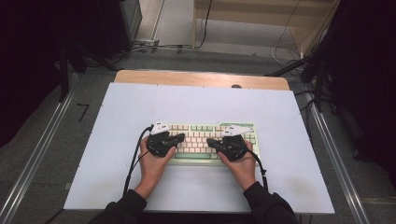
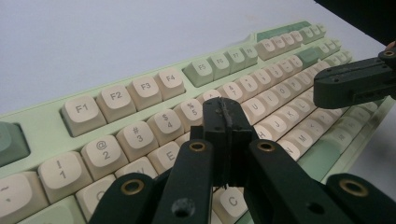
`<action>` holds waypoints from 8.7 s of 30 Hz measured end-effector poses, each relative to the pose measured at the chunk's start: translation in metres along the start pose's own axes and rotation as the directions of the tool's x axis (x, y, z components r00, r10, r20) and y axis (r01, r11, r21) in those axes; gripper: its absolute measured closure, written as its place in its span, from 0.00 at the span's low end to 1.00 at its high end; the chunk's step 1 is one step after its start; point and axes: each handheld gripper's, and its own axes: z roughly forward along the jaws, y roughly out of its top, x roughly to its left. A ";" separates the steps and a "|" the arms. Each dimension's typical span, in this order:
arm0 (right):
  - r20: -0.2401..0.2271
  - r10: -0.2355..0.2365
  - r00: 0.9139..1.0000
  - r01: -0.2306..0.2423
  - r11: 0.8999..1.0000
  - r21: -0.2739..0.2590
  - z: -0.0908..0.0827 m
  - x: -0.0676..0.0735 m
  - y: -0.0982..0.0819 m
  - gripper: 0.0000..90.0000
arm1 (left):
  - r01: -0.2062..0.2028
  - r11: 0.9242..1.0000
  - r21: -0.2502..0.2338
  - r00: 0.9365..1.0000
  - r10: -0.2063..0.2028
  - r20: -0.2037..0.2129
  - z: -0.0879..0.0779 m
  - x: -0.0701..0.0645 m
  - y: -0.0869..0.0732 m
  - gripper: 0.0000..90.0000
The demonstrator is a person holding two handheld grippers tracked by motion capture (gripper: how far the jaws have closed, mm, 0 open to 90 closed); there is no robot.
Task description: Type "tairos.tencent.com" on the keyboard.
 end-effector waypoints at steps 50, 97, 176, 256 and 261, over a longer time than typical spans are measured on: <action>0.023 0.003 1.000 -0.005 0.998 0.064 -0.005 -0.005 -0.014 0.97 | 0.017 1.000 -0.007 1.000 -0.017 -0.016 -0.015 0.011 -0.006 1.00; 0.005 0.033 0.999 -0.033 0.999 0.008 -0.004 -0.009 -0.005 0.97 | -0.006 0.999 0.033 0.999 0.005 0.035 -0.014 0.000 -0.011 1.00; 0.039 0.042 0.998 -0.042 0.999 0.005 0.015 -0.016 0.005 0.97 | 0.020 1.000 -0.011 1.000 -0.020 0.008 -0.018 0.009 -0.012 1.00; -0.035 -0.019 0.999 0.021 0.999 0.045 0.013 0.011 -0.002 0.97 | 0.023 1.000 -0.016 1.000 -0.023 0.007 -0.020 0.011 -0.012 1.00; -0.037 -0.021 0.999 0.023 0.999 0.049 0.013 0.012 -0.002 0.97 | 0.021 1.000 -0.015 1.000 -0.021 0.008 -0.020 0.011 -0.012 1.00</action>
